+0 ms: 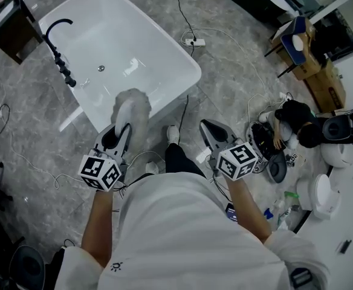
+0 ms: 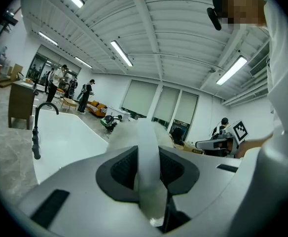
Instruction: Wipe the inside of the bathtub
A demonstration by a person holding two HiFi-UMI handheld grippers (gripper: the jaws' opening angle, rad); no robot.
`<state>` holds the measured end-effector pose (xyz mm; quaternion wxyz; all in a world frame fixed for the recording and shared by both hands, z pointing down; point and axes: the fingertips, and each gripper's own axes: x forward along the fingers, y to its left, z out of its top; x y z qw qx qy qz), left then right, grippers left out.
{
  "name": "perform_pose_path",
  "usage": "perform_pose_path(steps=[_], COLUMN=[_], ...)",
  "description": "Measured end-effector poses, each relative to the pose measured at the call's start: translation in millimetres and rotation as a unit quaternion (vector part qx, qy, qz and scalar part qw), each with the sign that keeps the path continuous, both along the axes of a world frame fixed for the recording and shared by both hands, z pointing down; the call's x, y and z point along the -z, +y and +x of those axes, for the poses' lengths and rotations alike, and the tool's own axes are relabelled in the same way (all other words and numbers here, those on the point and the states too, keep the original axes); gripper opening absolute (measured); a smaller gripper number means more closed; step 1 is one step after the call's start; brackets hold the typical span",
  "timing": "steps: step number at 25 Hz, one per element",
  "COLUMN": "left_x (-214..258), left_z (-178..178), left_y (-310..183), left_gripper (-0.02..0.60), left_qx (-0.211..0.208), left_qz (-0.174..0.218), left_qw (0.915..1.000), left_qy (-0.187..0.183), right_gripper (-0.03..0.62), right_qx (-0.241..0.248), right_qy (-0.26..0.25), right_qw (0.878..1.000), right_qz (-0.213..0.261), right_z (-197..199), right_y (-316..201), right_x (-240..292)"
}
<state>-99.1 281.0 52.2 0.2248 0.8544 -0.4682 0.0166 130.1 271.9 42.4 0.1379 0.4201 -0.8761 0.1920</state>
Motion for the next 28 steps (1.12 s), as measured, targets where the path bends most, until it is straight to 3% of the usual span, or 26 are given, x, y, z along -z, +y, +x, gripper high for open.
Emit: perform_pose_path(steps=[13, 28], left_x=[-22, -91], left_z=[32, 106], left_y=[-93, -229], left_gripper=[0.097, 0.097], left_qx=[-0.008, -0.035], left_qz=[-0.031, -0.126], left_qw=[0.9994, 0.9914], left_qy=[-0.007, 0.006], right_gripper=[0.018, 0.018], right_qx=[0.017, 0.131], right_qy=[-0.004, 0.056], right_qw=[1.000, 0.986], right_qz=[-0.025, -0.087], right_z=[22, 51], right_y=[-99, -233], right_x=[-21, -93])
